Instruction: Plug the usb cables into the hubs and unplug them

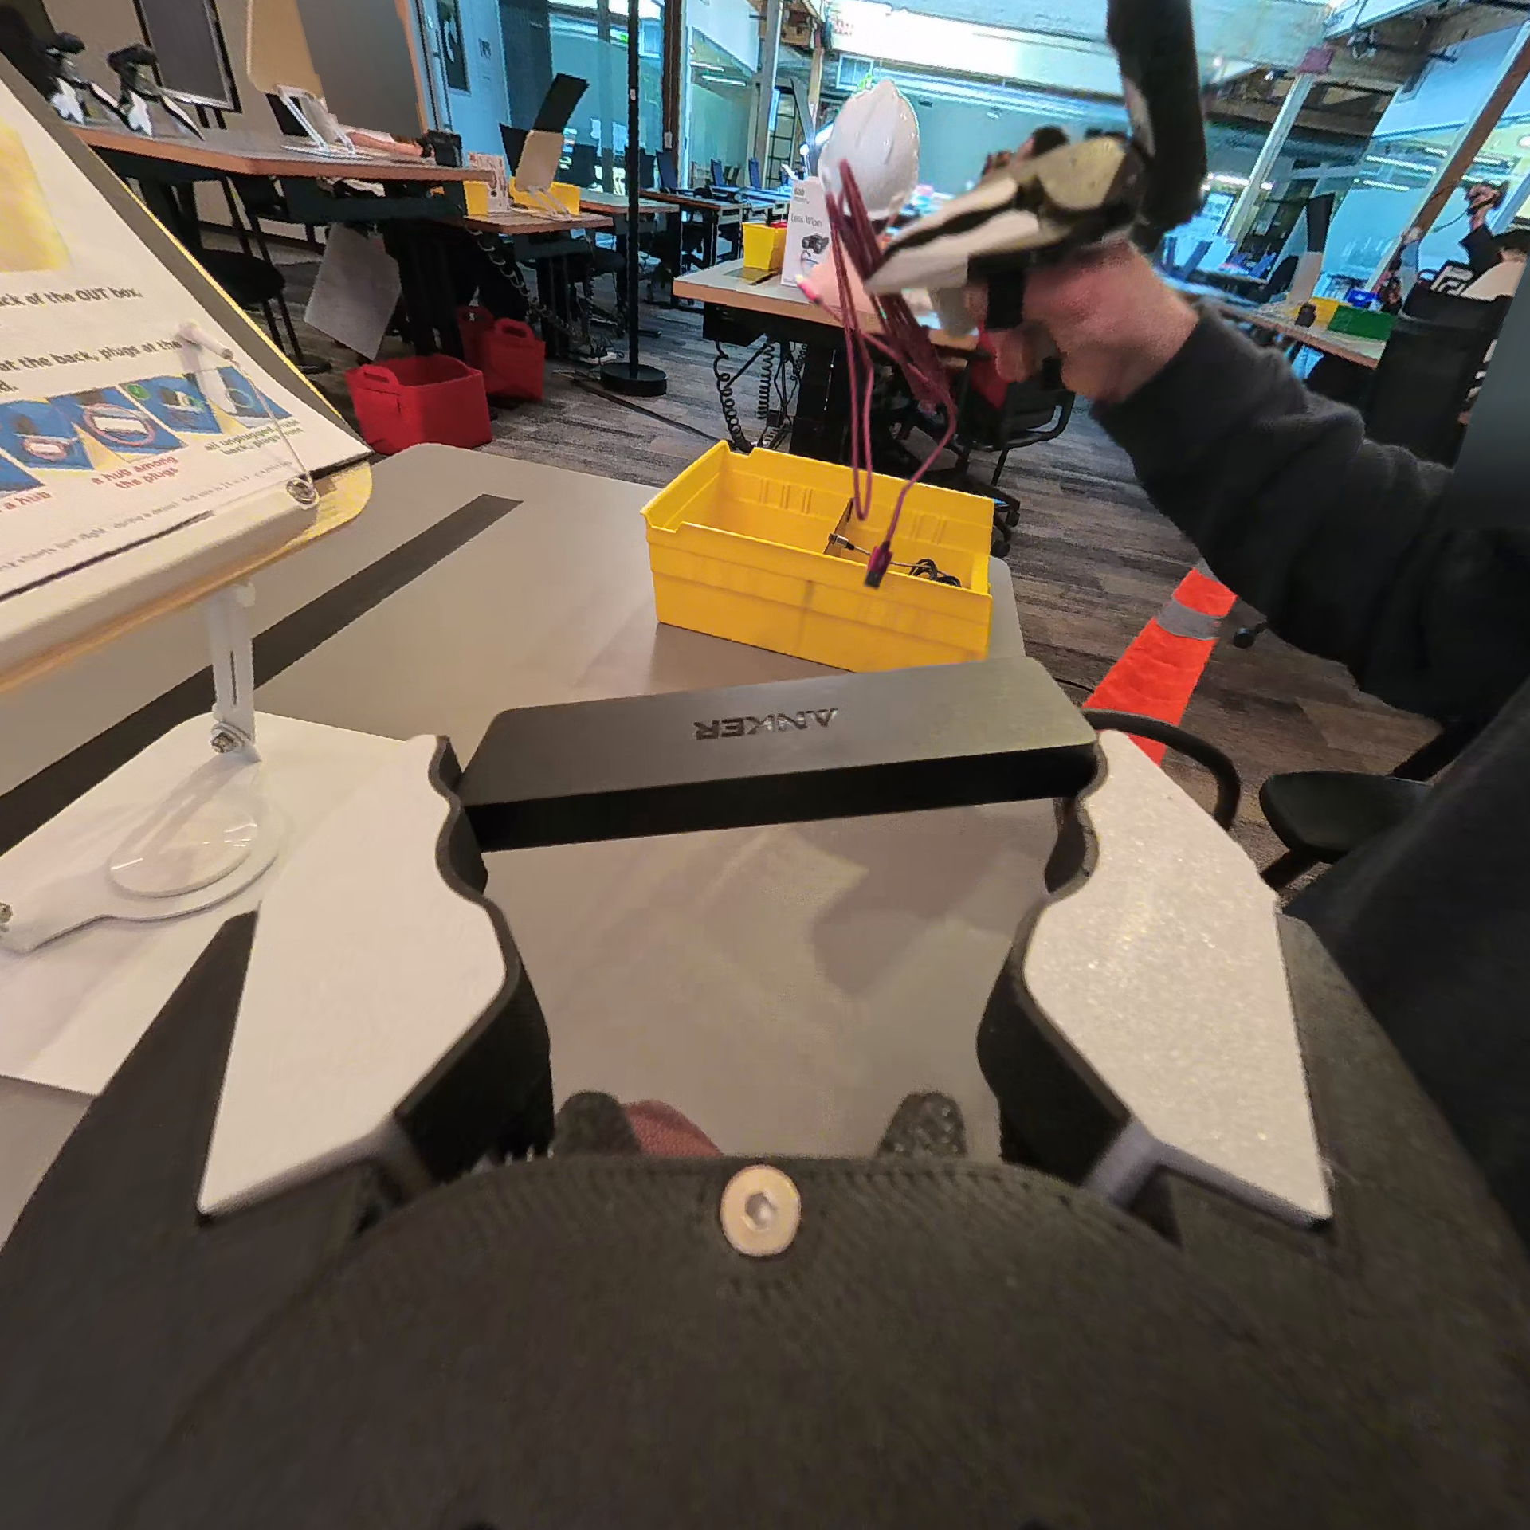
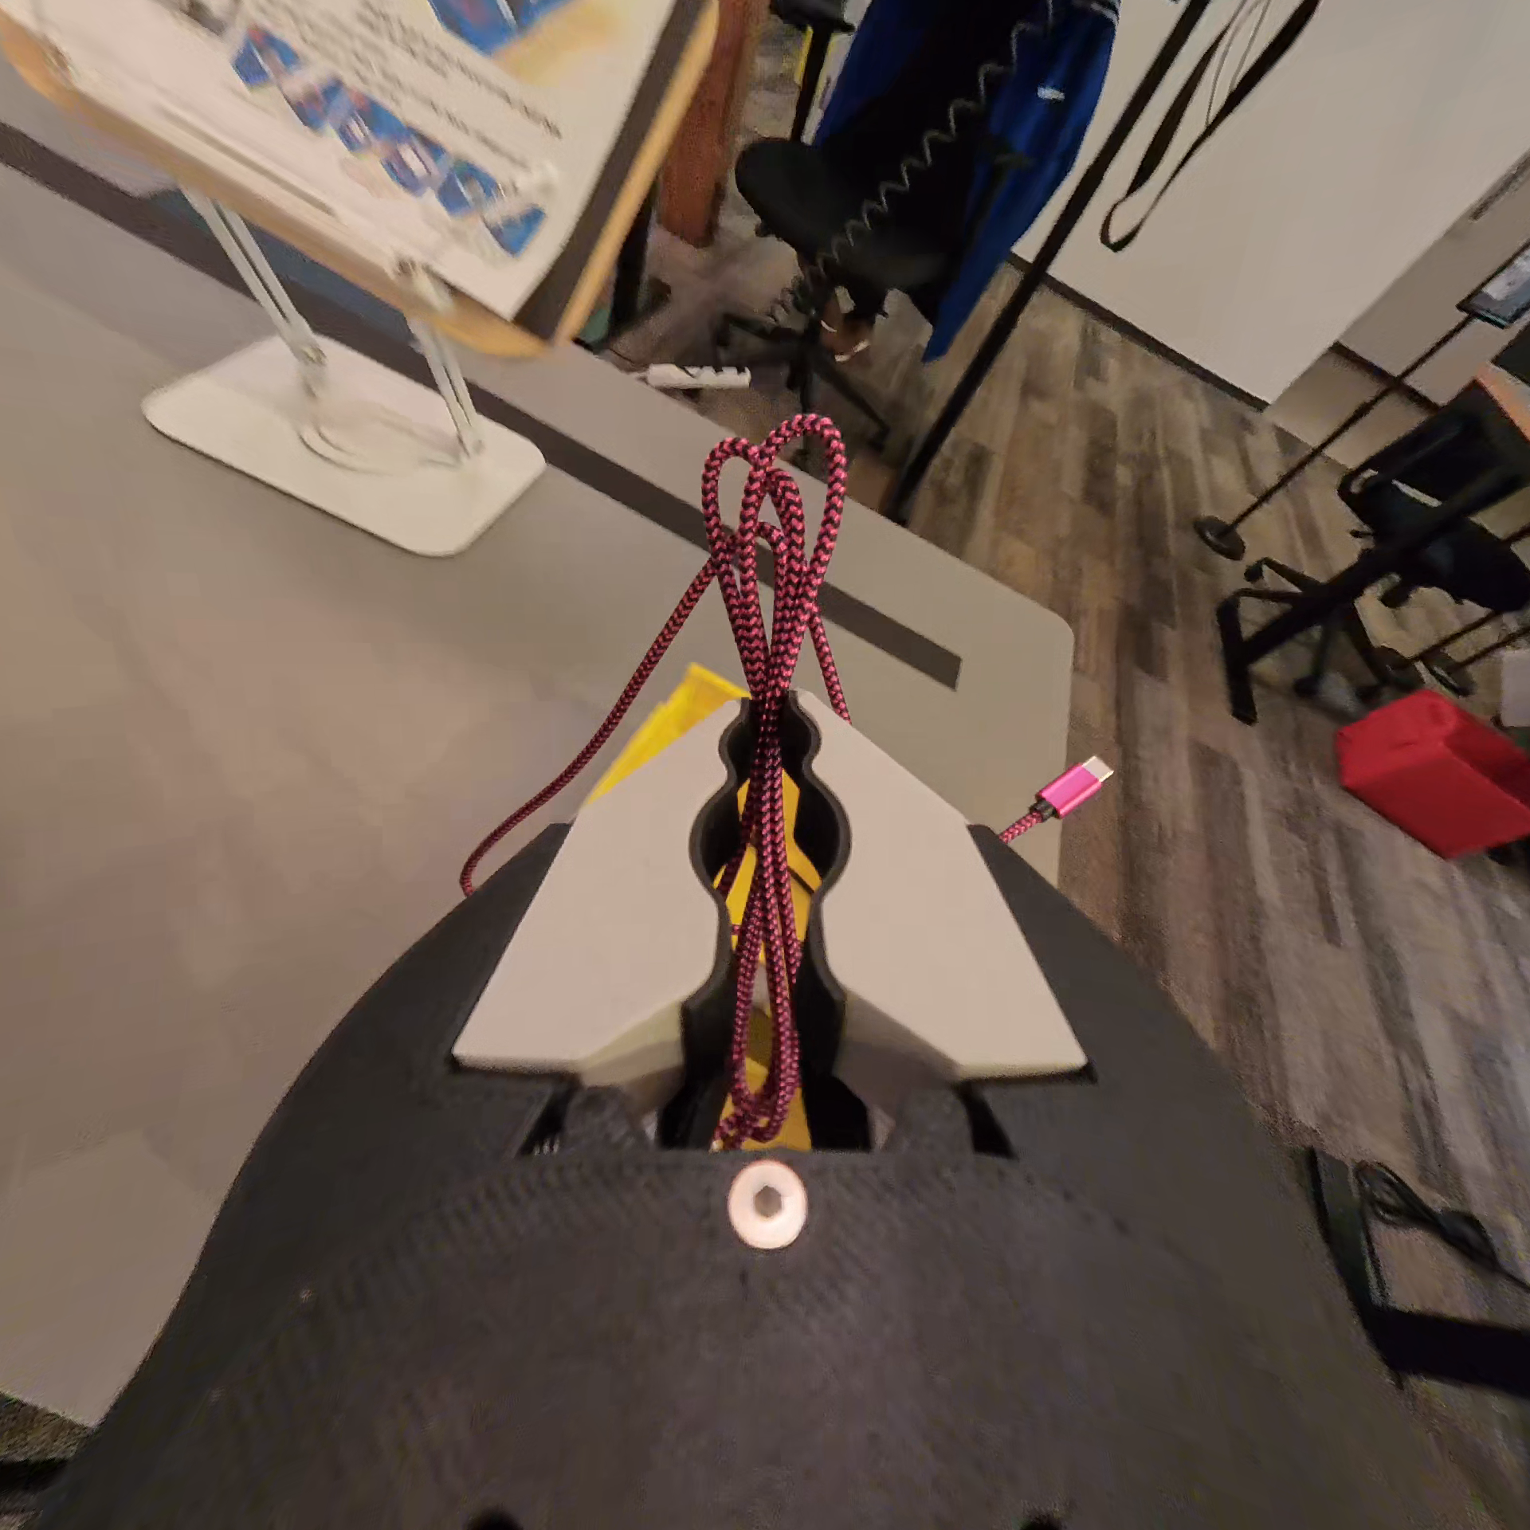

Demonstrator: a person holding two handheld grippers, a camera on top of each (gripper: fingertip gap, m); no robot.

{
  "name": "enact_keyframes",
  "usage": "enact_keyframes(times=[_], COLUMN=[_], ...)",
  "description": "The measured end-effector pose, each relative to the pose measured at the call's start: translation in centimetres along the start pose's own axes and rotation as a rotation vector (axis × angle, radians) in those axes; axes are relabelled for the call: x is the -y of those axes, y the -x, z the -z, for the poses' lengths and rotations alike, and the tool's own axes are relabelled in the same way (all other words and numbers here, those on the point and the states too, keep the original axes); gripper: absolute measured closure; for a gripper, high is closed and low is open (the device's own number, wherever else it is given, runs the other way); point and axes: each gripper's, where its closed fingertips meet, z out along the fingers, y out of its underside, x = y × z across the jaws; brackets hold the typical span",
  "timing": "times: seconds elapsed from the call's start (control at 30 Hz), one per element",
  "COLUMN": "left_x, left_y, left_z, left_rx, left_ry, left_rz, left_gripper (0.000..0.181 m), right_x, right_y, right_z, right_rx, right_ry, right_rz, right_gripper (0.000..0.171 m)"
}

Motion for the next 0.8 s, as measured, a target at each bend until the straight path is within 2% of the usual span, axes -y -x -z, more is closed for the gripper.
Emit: enact_keyframes(times=[0.23, 0.3, 0.4, 0.53, 0.8], left_x=[0.1, 0.0, -0.1, -0.5, -0.6], left_y=[0.3, 0.3, 0.3, 0.1, 0.0], left_z=[0.2, 0.2, 0.0, -0.4, -0.6], left_rx=[0.017, 0.018, 0.017, 0.013, 0.012], left_ry=[-0.001, 0.004, 0.008, 0.021, 0.027], left_rz=[-0.001, -0.001, 0.001, -0.004, -0.007], left_gripper=[0.049, 0.049, 0.049, 0.049, 0.049], right_x=[-11.7, -13.9, -16.2, -19.4, -22.0], right_y=[0.4, 1.1, 1.9, 3.0, 4.1], right_z=[-0.6, -0.8, -1.0, -1.9, -3.3], right_rx=[-0.057, -0.049, -0.056, -0.038, 0.061], right_ry=[0.136, 0.147, 0.166, 0.274, 0.436], right_rz=[0.049, 0.044, 0.098, 0.205, 0.275], right_gripper=[0.168, 0.168, 0.167, 0.167, 0.167])
